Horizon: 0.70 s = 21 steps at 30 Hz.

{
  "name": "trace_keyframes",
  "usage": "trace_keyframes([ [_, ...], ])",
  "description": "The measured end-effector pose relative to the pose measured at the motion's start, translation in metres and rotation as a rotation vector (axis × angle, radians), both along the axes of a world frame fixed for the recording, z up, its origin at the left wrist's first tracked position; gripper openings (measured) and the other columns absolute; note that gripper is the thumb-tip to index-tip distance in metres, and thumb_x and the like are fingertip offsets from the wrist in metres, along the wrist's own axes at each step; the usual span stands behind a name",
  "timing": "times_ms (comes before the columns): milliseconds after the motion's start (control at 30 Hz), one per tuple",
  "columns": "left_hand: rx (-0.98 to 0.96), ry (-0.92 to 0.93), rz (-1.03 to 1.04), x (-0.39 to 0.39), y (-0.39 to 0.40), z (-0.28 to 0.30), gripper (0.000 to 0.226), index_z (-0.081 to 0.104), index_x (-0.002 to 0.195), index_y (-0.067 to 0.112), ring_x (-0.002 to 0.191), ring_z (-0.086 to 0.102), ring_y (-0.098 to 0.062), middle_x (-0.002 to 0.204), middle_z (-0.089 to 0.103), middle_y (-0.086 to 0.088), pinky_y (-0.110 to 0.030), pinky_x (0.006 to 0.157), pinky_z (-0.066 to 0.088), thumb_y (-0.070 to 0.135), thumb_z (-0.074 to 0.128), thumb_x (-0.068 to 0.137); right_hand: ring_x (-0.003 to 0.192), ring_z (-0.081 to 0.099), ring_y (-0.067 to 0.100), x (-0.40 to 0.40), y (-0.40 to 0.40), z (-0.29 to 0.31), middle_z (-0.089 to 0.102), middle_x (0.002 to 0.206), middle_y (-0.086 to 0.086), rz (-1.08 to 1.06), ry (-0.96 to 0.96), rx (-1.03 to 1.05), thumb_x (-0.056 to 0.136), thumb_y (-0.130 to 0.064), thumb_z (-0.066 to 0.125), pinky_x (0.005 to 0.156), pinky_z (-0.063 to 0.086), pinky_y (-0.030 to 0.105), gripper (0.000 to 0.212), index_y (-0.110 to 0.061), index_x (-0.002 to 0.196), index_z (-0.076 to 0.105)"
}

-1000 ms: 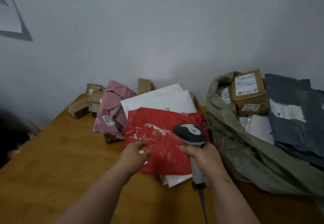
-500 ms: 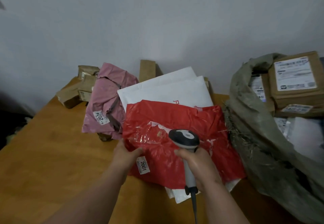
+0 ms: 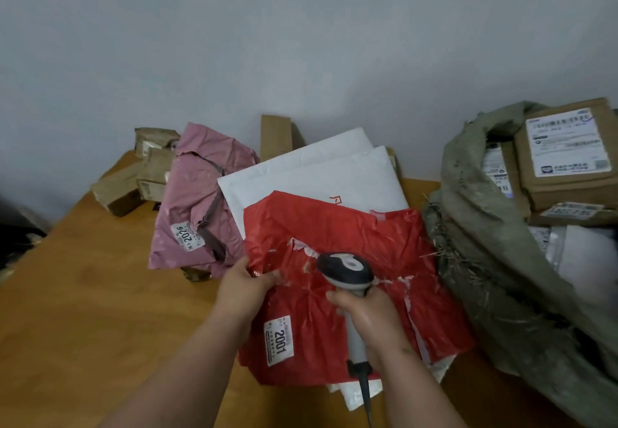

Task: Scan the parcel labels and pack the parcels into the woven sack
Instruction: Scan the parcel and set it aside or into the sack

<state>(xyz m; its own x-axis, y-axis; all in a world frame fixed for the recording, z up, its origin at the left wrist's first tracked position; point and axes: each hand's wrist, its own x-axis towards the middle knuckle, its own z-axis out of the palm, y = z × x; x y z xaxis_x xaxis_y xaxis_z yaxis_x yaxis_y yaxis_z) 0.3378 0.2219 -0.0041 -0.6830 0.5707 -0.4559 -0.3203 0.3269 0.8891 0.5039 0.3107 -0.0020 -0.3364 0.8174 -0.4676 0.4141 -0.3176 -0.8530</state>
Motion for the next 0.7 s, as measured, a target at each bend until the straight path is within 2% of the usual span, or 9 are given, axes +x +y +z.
trace_keyframes([
  [100, 0.105, 0.102, -0.011, -0.002, -0.008, 0.035, 0.02, 0.069, 0.1, 0.026, 0.07, 0.075, -0.019, 0.081, 0.077, 0.003, -0.029, 0.062, 0.056, 0.008, 0.068, 0.091, 0.081, 0.073, 0.022, 0.002, -0.019, 0.015, 0.077, 0.082, 0.003, -0.056, 0.02, 0.028, 0.076, -0.018, 0.083, 0.081, 0.056, 0.039, 0.009, -0.019, 0.079, 0.075],
  [167, 0.18, 0.261, -0.016, -0.005, -0.019, 0.062, 0.02, 0.072, 0.096, 0.026, 0.07, 0.073, -0.015, 0.078, 0.076, 0.005, -0.029, 0.063, 0.054, 0.007, 0.067, 0.092, 0.076, 0.072, 0.021, 0.006, -0.035, 0.027, 0.077, 0.078, 0.004, -0.106, 0.035, 0.059, 0.075, -0.019, 0.084, 0.074, 0.055, 0.036, 0.009, -0.018, 0.076, 0.075],
  [267, 0.307, 0.625, -0.003, -0.011, -0.043, 0.106, 0.024, 0.068, 0.078, 0.026, 0.076, 0.067, -0.019, 0.082, 0.073, -0.005, -0.039, 0.069, 0.056, 0.006, 0.065, 0.091, 0.076, 0.071, 0.02, 0.009, -0.066, 0.042, 0.076, 0.075, 0.004, -0.18, 0.091, 0.108, 0.075, -0.02, 0.083, 0.067, 0.05, 0.032, 0.009, -0.018, 0.078, 0.075],
  [333, 0.437, 0.902, 0.03, -0.014, -0.064, 0.135, 0.028, 0.064, 0.075, 0.027, 0.083, 0.059, -0.02, 0.085, 0.063, 0.0, -0.031, 0.074, 0.052, 0.002, 0.062, 0.088, 0.081, 0.072, 0.021, 0.009, -0.089, 0.051, 0.076, 0.074, -0.002, -0.22, 0.137, 0.132, 0.075, -0.021, 0.083, 0.07, 0.053, 0.035, 0.013, -0.02, 0.085, 0.074],
  [400, 0.57, 1.179, 0.039, -0.014, -0.088, 0.16, 0.029, 0.068, 0.083, 0.027, 0.084, 0.052, -0.018, 0.084, 0.05, 0.011, -0.02, 0.068, 0.044, 0.0, 0.06, 0.083, 0.086, 0.071, 0.024, 0.008, -0.112, 0.058, 0.075, 0.077, -0.001, -0.255, 0.178, 0.152, 0.076, -0.023, 0.082, 0.082, 0.055, 0.045, 0.015, -0.021, 0.087, 0.072],
  [467, 0.659, 1.427, 0.012, -0.01, -0.108, 0.173, 0.034, 0.076, 0.1, 0.017, 0.081, 0.052, -0.021, 0.087, 0.049, 0.004, -0.028, 0.062, 0.047, -0.004, 0.058, 0.08, 0.088, 0.07, 0.026, 0.009, -0.133, 0.064, 0.075, 0.079, 0.0, -0.297, 0.218, 0.175, 0.077, -0.024, 0.082, 0.089, 0.054, 0.049, 0.017, -0.021, 0.088, 0.07],
  [567, 0.68, 1.674, -0.098, 0.005, -0.125, 0.163, 0.028, 0.077, 0.109, 0.01, 0.074, 0.056, -0.029, 0.085, 0.058, -0.013, -0.038, 0.055, 0.049, 0.002, 0.063, 0.086, 0.088, 0.07, 0.025, 0.017, -0.155, 0.068, 0.074, 0.075, -0.005, -0.419, 0.296, 0.181, 0.078, -0.024, 0.082, 0.087, 0.052, 0.047, 0.019, -0.022, 0.09, 0.068],
  [633, 0.618, 1.725, -0.229, 0.016, -0.135, 0.134, 0.025, 0.076, 0.11, 0.01, 0.071, 0.058, -0.031, 0.082, 0.06, -0.015, -0.041, 0.058, 0.05, 0.012, 0.062, 0.089, 0.084, 0.072, 0.021, 0.026, -0.164, 0.068, 0.073, 0.079, -0.004, -0.515, 0.334, 0.164, 0.081, -0.019, 0.079, 0.081, 0.053, 0.043, 0.016, -0.019, 0.092, 0.067],
  [700, 0.498, 1.724, -0.411, 0.026, -0.149, 0.094, 0.03, 0.076, 0.113, 0.015, 0.071, 0.06, -0.03, 0.082, 0.061, -0.01, -0.039, 0.061, 0.048, 0.018, 0.067, 0.084, 0.073, 0.067, 0.021, 0.036, -0.167, 0.064, 0.068, 0.077, 0.0, -0.591, 0.325, 0.15, 0.087, -0.008, 0.067, 0.065, 0.048, 0.033, 0.008, -0.015, 0.086, 0.063],
])
